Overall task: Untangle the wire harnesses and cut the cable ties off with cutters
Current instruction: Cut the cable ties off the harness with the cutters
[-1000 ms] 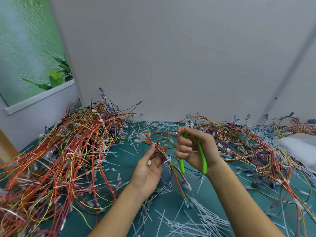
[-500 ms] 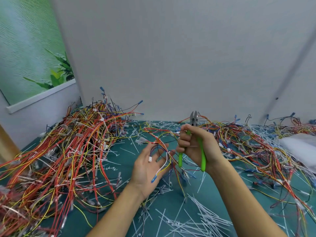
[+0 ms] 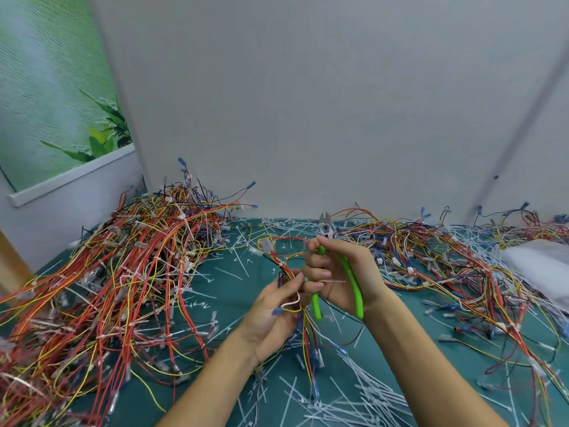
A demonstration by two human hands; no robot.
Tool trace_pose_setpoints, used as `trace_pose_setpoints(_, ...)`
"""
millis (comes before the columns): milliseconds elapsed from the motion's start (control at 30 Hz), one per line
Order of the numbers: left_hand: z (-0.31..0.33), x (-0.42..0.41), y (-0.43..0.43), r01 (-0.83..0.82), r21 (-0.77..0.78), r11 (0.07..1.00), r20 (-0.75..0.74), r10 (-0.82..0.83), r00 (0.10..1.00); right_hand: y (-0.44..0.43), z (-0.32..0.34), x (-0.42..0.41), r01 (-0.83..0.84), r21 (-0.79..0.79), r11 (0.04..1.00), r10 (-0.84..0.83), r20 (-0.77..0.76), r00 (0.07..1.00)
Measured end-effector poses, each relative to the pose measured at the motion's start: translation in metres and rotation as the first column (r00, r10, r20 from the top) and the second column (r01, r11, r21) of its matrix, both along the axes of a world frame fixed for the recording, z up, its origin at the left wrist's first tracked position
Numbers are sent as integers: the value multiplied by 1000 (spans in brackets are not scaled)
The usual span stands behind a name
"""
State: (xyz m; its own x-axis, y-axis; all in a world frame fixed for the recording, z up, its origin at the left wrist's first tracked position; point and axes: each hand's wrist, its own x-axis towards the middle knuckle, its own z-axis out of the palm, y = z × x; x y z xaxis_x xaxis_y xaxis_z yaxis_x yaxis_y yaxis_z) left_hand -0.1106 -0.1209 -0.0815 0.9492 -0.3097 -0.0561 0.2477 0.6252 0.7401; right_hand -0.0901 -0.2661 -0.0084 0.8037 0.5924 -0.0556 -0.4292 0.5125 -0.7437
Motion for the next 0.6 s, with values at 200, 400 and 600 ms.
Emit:
trace_pose_setpoints(200, -1, -1, -1, -40, -86, 995, -49, 36, 998, -5, -1, 1, -44, -39, 998, 45, 14, 999)
trace_pose_setpoints(400, 2, 1, -1, -244, -31, 969, -101, 239, 966, -11, -1, 5, 326, -502, 801, -98, 426, 899)
trace_pose_setpoints(600, -3, 3, 1, -304, 51, 951, 3, 304, 953, -10, -5, 5, 583, -697, 417, 70, 664, 744)
